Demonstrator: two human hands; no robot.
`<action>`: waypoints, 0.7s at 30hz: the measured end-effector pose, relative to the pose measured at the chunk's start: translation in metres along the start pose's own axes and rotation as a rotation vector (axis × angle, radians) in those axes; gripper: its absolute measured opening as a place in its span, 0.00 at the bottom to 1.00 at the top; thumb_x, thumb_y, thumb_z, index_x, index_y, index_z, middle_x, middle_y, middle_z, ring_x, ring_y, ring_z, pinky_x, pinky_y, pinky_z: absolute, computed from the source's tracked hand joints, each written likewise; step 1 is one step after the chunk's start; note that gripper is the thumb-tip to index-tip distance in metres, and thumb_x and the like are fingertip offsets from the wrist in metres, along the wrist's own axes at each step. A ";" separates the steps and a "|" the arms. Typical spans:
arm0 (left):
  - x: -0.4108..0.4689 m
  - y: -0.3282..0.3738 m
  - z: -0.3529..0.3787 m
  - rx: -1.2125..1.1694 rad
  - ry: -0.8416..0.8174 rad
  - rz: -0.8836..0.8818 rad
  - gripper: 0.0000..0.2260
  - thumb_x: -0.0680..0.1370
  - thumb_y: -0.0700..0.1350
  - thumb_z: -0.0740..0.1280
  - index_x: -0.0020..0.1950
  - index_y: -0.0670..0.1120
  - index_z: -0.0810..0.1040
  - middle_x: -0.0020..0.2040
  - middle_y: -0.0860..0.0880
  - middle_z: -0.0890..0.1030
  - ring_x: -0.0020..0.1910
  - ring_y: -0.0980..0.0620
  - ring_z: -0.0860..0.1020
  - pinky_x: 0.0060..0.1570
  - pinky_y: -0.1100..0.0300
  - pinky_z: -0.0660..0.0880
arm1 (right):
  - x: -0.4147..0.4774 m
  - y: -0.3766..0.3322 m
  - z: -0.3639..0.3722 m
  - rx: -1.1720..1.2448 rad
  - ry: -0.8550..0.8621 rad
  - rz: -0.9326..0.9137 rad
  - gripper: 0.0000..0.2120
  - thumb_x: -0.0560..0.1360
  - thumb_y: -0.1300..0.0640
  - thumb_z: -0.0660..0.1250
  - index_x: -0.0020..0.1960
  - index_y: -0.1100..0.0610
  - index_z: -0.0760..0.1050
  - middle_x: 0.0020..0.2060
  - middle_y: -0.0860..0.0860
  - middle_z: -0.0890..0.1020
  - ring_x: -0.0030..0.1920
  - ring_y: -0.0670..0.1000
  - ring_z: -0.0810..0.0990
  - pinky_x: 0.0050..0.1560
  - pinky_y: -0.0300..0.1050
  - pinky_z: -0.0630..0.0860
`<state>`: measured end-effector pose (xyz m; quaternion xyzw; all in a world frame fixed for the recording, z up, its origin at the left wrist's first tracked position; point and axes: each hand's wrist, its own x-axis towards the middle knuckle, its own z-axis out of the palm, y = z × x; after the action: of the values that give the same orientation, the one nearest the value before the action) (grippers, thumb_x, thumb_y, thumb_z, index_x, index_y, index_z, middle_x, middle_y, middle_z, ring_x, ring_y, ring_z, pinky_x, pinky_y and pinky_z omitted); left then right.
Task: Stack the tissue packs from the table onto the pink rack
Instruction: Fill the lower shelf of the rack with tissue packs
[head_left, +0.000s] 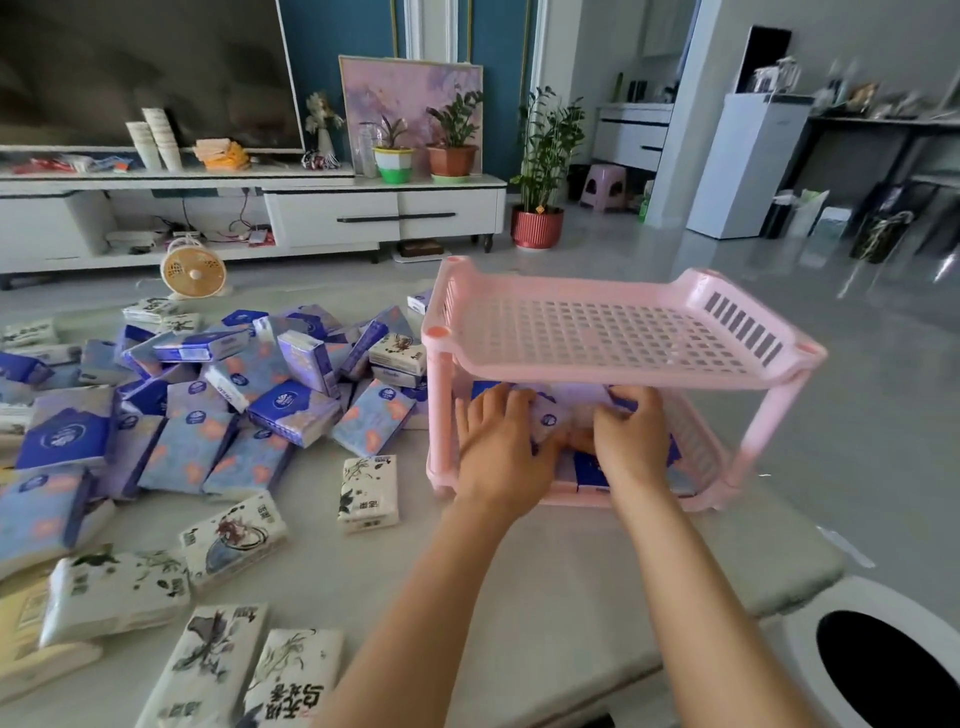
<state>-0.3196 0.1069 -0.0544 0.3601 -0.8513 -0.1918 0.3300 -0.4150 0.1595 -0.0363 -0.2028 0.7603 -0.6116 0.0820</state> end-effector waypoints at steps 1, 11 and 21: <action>0.003 -0.005 0.003 0.034 -0.049 -0.007 0.20 0.76 0.50 0.62 0.66 0.45 0.68 0.67 0.47 0.68 0.71 0.45 0.59 0.71 0.53 0.48 | 0.003 0.000 0.003 -0.016 -0.011 -0.006 0.12 0.73 0.64 0.59 0.55 0.58 0.73 0.49 0.54 0.80 0.52 0.57 0.78 0.55 0.52 0.75; -0.015 0.015 0.013 0.360 0.055 -0.131 0.16 0.49 0.40 0.74 0.35 0.45 0.79 0.37 0.44 0.79 0.35 0.44 0.79 0.30 0.61 0.72 | 0.007 0.015 0.010 -0.673 -0.046 -0.502 0.16 0.73 0.63 0.64 0.61 0.62 0.74 0.58 0.63 0.75 0.59 0.64 0.72 0.57 0.54 0.68; -0.009 0.006 0.002 0.300 -0.068 -0.105 0.20 0.75 0.41 0.52 0.63 0.35 0.71 0.70 0.36 0.67 0.70 0.39 0.65 0.66 0.45 0.63 | 0.008 0.018 0.025 -0.544 -0.214 -0.492 0.11 0.77 0.63 0.60 0.53 0.65 0.79 0.54 0.62 0.77 0.56 0.62 0.74 0.59 0.51 0.68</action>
<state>-0.3196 0.1175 -0.0561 0.4428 -0.8610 -0.0916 0.2329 -0.4162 0.1371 -0.0582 -0.4564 0.8106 -0.3642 -0.0450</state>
